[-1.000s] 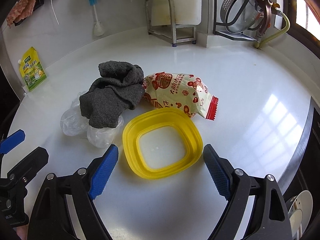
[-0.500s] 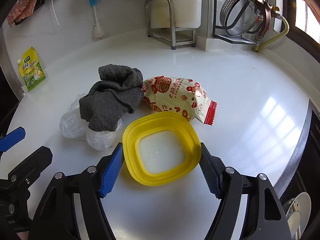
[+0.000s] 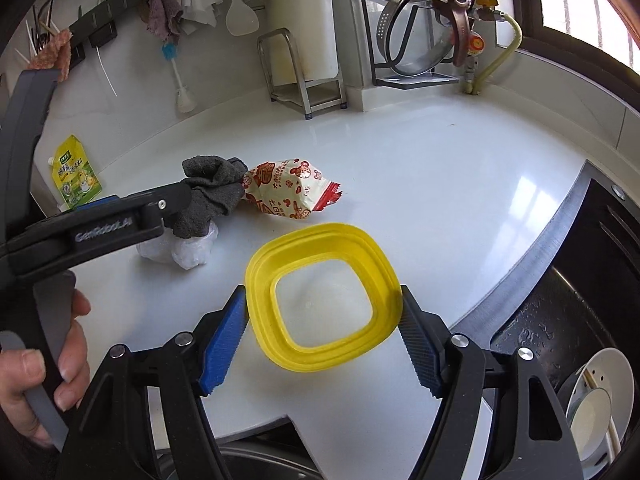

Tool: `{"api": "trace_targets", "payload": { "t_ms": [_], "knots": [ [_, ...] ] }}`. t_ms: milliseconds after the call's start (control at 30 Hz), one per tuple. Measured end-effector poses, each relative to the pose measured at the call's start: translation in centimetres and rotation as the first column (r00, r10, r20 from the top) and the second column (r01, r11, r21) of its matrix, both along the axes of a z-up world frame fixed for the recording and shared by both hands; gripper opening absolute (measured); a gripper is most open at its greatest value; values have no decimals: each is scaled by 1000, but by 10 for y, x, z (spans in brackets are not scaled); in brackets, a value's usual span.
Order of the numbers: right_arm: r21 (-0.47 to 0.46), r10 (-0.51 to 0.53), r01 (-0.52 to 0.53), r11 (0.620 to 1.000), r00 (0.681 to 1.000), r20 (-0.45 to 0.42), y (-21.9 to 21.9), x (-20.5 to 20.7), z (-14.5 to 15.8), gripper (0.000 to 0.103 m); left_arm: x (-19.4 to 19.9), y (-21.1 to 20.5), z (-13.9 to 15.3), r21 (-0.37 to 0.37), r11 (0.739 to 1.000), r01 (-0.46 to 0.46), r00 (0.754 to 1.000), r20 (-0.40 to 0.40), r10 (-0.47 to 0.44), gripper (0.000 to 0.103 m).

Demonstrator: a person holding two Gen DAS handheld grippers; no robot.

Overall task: Collect trash
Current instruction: 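Grasp the yellow plastic lid with the right tool while the left tool grasps the grey sock, then carry the yellow lid and grey sock over the basket with both tools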

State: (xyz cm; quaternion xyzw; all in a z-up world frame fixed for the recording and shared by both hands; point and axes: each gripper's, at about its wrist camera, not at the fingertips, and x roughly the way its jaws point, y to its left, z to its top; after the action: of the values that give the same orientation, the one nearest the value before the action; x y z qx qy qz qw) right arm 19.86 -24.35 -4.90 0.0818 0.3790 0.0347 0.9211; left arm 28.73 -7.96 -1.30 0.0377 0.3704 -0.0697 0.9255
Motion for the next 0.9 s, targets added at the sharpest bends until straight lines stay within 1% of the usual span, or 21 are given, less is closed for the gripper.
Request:
{"api": "trace_targets", "payload": {
  "t_ms": [100, 200, 267, 333, 367, 400, 433, 500, 533, 633, 800, 900],
  "knots": [
    [24, 0, -1, 1000, 1000, 4, -6, -1, -1, 70, 11, -12, -2, 35, 999, -9, 1000, 20, 8, 97],
    [41, 1, -1, 999, 1000, 13, -8, -5, -1, 70, 22, -21, -8, 60, 998, -9, 1000, 4, 9, 95],
    [45, 1, -2, 999, 1000, 14, -9, -5, -2, 70, 25, -25, -13, 65, 998, -1, 1000, -13, 1, 84],
    [50, 1, -1, 999, 1000, 13, -10, -4, -3, 70, 28, -30, -17, 75, 997, 18, 999, -33, -16, 62],
    [54, 1, -2, 999, 1000, 12, -10, -4, -3, 70, 30, -32, -19, 74, 997, 27, 999, -43, -24, 55],
    [57, 2, -2, 998, 1000, 12, -10, -4, -4, 70, 30, -32, -22, 76, 997, 31, 998, -52, -27, 45],
    [58, 2, -2, 998, 1000, 13, -10, -4, -3, 70, 30, -32, -22, 70, 997, 34, 998, -57, -30, 39],
    [57, 2, -3, 998, 1000, 13, -11, -3, -3, 70, 27, -28, -18, 45, 998, 35, 998, -49, -33, 32],
    [58, 3, -4, 998, 1000, 12, -11, -3, -3, 70, 26, -25, -15, 30, 999, 34, 999, -41, -33, 30],
    [59, 2, -3, 998, 1000, 11, -11, -3, -3, 70, 21, -16, -1, -5, 999, 34, 999, -14, -34, 29],
    [55, -7, 5, 998, 1000, 23, -9, -8, -1, 70, 12, 3, 31, -49, 999, 14, 999, 36, -13, 28],
    [51, -14, 12, 999, 999, 37, -8, -14, 1, 70, 0, 12, 49, -51, 998, 19, 998, 67, -16, 28]
  ]
}}
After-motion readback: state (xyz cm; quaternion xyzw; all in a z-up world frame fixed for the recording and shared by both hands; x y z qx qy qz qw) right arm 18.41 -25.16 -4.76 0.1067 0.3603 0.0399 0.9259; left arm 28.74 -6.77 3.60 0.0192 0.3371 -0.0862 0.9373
